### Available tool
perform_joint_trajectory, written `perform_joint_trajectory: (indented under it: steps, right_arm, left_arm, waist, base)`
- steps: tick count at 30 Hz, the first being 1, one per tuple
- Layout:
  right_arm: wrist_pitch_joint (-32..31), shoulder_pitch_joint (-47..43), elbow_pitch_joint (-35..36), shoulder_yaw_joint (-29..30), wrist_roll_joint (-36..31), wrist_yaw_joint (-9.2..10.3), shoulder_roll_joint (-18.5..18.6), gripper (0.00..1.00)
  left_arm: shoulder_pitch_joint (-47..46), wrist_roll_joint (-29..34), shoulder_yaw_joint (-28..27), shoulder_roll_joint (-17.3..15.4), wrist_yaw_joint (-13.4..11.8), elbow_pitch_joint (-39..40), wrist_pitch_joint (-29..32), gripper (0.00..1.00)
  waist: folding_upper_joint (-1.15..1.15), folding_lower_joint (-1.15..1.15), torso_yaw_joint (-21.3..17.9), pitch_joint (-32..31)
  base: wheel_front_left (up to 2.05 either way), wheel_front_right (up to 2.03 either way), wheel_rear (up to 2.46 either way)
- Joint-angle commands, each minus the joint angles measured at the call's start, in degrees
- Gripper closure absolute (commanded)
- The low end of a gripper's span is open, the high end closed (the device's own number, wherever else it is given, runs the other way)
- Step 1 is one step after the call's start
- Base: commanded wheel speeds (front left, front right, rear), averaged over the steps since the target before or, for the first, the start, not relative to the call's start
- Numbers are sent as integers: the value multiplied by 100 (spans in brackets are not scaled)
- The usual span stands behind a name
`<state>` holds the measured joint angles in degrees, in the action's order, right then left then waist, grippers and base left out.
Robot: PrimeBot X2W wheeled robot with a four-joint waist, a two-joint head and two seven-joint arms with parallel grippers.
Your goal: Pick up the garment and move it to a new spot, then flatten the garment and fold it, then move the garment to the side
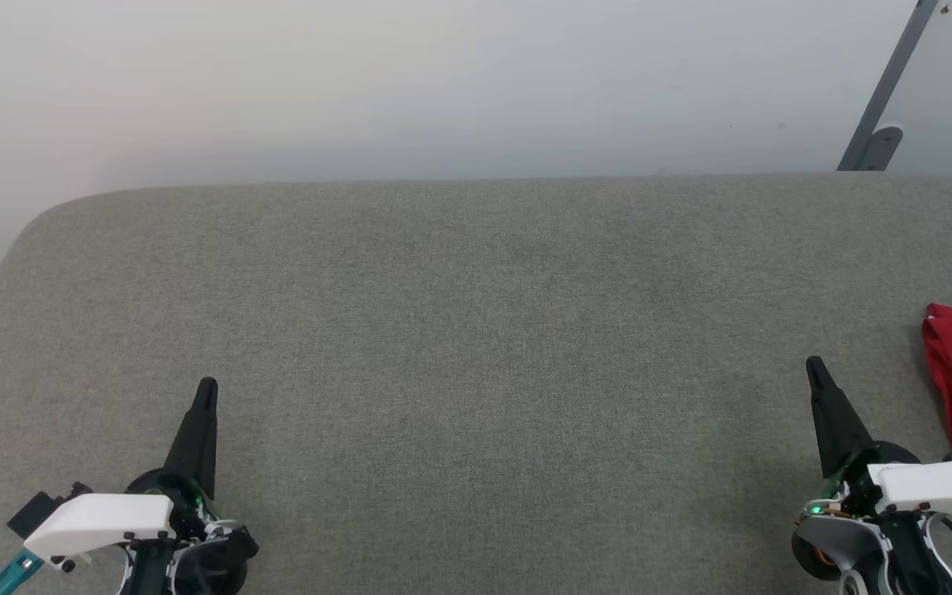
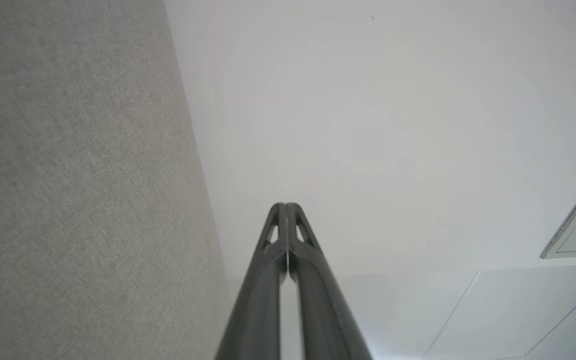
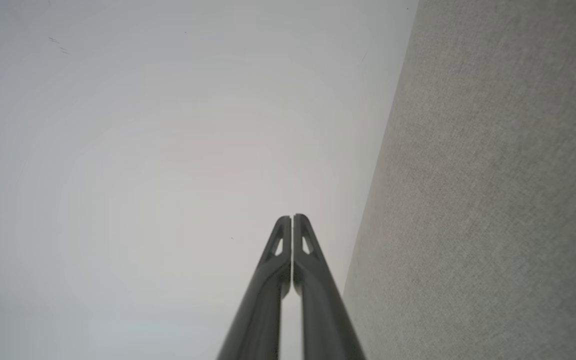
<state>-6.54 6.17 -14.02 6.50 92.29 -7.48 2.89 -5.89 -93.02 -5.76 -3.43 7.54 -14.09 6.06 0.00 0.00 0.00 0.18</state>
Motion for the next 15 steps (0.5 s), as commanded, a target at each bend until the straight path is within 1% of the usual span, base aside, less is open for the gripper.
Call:
perform_joint_trajectory:
  steps: [1, 15]
  right_arm:
    - [-5, 25, -16, 0, 22, -1, -10, 100]
    - [-5, 25, -16, 1, 22, -2, -10, 100]
  left_arm:
    - [-68, 10, -24, 15, -10, 3, 8, 100]
    - [-69, 20, -37, 24, -10, 3, 23, 100]
  waist:
    - [0, 0, 0, 0]
    - [0, 0, 0, 0]
  base:
    - [0, 0, 0]
    - [0, 0, 0]
